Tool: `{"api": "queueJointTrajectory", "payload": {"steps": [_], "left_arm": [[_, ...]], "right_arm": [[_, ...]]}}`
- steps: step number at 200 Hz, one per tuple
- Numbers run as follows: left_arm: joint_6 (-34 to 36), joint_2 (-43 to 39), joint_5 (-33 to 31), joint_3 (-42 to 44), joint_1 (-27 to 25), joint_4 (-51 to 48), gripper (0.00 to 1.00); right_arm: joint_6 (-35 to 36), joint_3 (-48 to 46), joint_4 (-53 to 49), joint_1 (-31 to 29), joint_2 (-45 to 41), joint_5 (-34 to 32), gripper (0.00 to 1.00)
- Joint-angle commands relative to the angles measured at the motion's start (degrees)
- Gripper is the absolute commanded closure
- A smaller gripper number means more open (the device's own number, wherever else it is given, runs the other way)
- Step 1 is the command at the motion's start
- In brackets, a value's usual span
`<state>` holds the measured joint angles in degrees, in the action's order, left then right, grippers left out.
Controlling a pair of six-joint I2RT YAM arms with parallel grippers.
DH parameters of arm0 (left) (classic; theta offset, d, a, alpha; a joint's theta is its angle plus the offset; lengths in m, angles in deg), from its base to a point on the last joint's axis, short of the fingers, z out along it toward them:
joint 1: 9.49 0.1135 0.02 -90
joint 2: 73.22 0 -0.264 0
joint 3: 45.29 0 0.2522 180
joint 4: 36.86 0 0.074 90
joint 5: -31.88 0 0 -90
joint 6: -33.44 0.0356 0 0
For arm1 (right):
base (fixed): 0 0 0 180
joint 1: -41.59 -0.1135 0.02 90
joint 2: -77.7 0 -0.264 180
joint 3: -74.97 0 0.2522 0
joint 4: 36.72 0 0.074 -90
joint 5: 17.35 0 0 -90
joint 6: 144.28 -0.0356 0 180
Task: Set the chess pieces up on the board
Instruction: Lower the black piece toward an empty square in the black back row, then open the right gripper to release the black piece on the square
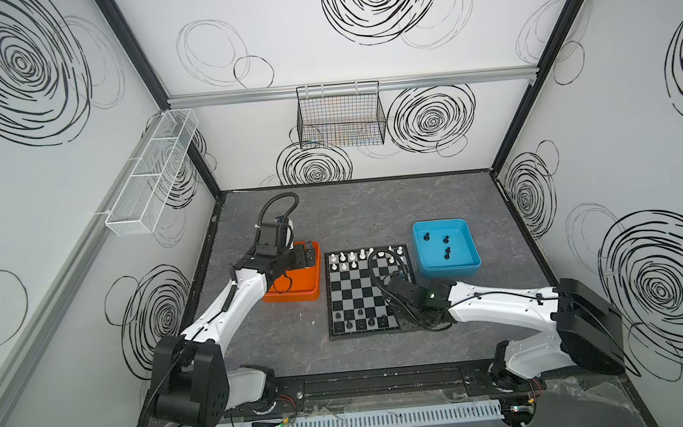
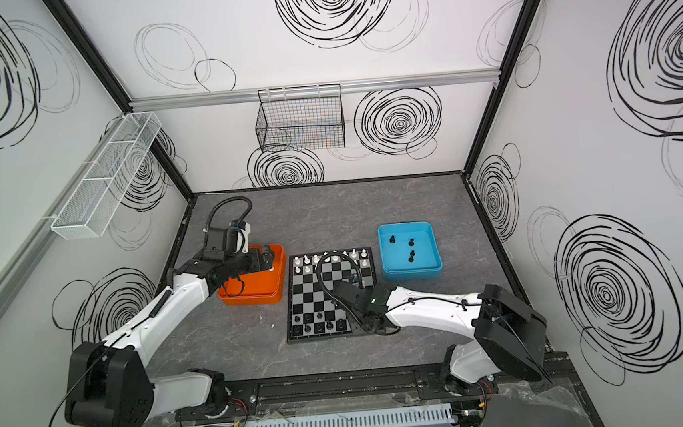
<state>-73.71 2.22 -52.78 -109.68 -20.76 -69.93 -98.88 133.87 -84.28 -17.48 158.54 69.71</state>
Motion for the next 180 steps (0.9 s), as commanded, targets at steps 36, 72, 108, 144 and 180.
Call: {"api": "queueJointTrajectory", "payload": {"steps": [36, 72, 108, 144, 180], "left_arm": [[-0.4, 0.4, 0.0, 0.2, -0.6, 1.9, 0.04], [-0.3, 0.3, -0.2, 0.2, -0.7, 1.8, 0.04], [-0.3, 0.3, -0.3, 0.2, -0.9, 1.8, 0.04], [-0.3, 0.3, -0.4, 0.2, -0.8, 1.8, 0.04], [-0.4, 0.1, -1.3, 0.2, -0.9, 1.7, 0.04]], "right_arm": [[-1.1, -1.7, -0.6, -0.4, -0.5, 0.1, 0.87], [-1.2, -1.3, -1.1, -0.4, -1.0, -0.2, 0.84], [-1.4, -0.4, -2.2, -0.4, -1.7, -0.6, 0.81], [-1.9, 1.5, -4.6, -0.5, -3.3, -1.3, 0.71], [-2.0, 5.4, -8.5, -0.3, -6.0, -2.7, 0.55]]}}
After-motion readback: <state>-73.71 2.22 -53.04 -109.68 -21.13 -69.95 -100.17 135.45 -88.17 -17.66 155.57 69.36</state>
